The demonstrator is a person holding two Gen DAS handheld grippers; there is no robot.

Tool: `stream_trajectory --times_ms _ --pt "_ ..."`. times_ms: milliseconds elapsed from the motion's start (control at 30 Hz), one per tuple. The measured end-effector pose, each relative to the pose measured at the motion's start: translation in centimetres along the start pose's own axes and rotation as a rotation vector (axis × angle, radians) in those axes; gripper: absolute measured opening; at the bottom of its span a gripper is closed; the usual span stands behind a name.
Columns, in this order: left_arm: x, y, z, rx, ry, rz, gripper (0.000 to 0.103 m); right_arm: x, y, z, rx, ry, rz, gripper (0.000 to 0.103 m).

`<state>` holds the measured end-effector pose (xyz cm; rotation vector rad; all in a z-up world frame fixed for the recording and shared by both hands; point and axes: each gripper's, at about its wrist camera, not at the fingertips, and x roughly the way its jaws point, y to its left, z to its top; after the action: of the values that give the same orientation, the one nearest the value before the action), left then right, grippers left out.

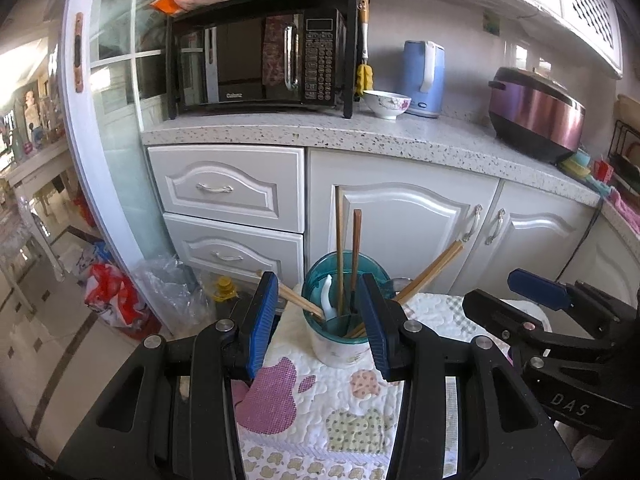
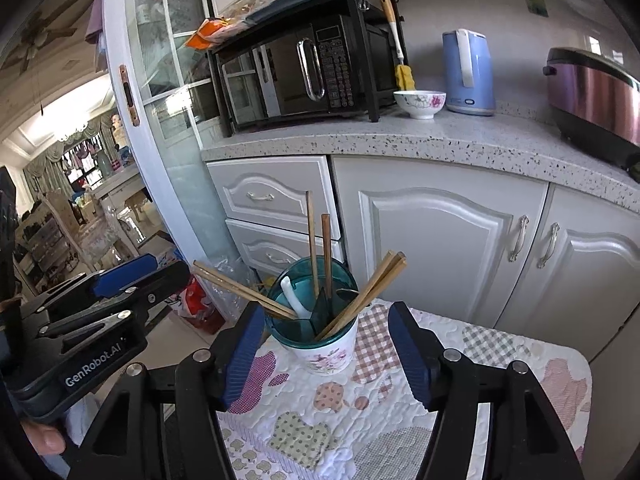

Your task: Organize utensils

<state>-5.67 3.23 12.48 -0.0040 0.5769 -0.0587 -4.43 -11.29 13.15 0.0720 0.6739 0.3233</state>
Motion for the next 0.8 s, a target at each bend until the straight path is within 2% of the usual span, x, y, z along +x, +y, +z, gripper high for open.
stream_trajectory --times_ms 300,800 --pt "-1.0 0.3 0.0 -0.003 -0.032 0.05 0.041 -0.4 0.8 0.1 -0.014 -0.018 -0.014 0.065" --pt "-1.4 0.9 -0.2 -0.018 -0.045 0.065 0.041 -0.2 1.7 0.0 -0.031 -0.012 -0.022 0.068"
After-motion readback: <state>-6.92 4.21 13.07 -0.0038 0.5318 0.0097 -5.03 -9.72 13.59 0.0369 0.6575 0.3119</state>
